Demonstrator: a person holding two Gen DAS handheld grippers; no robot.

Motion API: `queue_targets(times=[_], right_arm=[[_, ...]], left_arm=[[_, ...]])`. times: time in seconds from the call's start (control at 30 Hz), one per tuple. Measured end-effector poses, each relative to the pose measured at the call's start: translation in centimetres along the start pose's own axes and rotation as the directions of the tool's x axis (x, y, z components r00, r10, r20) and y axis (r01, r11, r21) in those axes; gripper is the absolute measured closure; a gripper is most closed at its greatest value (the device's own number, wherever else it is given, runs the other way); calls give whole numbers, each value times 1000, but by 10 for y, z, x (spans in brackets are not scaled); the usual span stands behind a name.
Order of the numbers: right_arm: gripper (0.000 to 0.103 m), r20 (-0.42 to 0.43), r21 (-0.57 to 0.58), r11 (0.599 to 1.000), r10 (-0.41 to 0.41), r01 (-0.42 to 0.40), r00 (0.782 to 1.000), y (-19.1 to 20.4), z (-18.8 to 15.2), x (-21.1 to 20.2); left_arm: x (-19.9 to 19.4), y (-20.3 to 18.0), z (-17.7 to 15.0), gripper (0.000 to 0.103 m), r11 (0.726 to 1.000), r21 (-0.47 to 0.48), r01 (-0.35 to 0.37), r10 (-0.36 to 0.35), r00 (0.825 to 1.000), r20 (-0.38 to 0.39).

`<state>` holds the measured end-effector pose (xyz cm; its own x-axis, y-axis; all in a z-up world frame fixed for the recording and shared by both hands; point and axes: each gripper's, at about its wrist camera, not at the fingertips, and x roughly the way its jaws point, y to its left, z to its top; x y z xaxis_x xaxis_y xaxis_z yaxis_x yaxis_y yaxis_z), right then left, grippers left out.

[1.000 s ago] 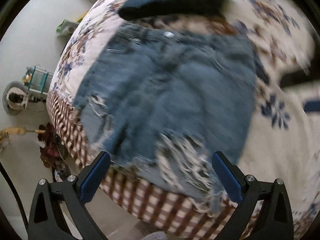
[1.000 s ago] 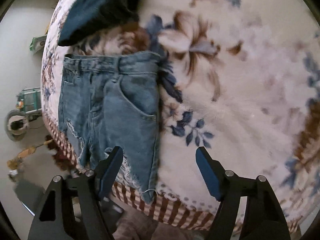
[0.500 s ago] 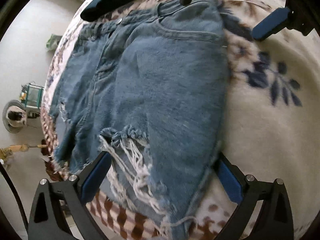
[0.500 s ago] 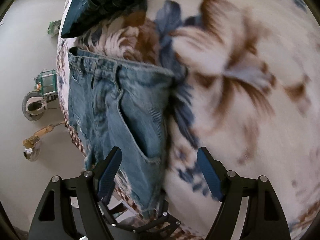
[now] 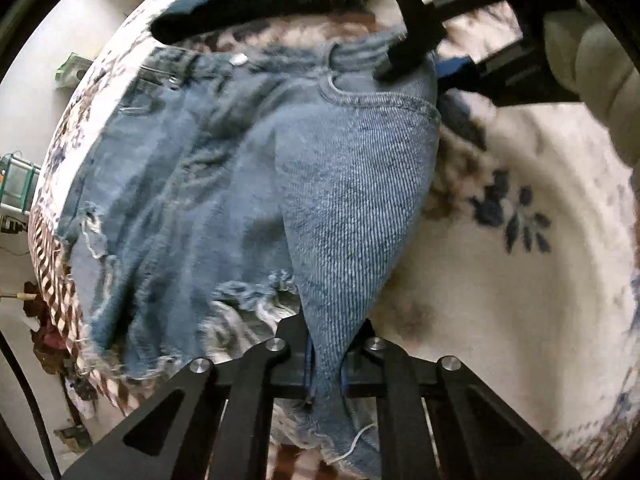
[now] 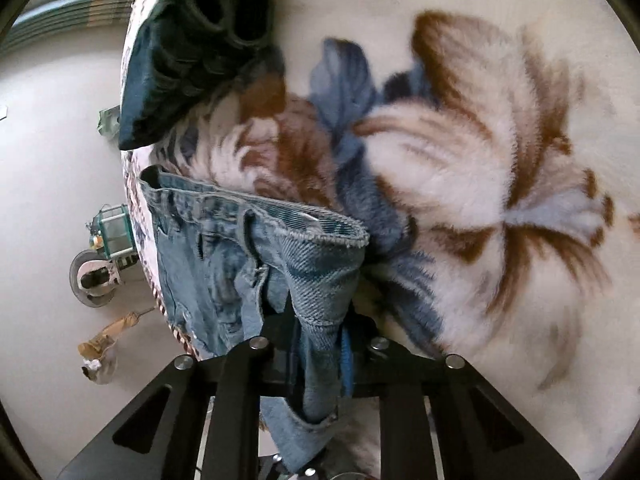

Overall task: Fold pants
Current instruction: 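Grasp the shorts' leg hem with the left gripper while the right gripper grasps the other leg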

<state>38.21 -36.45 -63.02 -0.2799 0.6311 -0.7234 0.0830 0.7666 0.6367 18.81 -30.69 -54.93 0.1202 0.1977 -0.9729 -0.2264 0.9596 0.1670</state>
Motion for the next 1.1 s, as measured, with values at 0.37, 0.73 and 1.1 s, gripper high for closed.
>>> queue_targets(times=[0.37, 0.73, 1.1], right_arm=[[91, 11, -87, 996, 4, -3, 1000, 124, -7, -35], [91, -33, -160, 986, -45, 39, 998, 284, 22, 72], [79, -95, -175, 955, -257, 238, 962, 330, 65, 205]], left_arm=[[-65, 96, 28, 96, 992, -114, 52, -42, 995, 87], [-50, 250, 64, 96, 971, -231, 65, -45, 995, 88], [50, 360, 78, 71, 936, -341, 83, -99, 995, -28]])
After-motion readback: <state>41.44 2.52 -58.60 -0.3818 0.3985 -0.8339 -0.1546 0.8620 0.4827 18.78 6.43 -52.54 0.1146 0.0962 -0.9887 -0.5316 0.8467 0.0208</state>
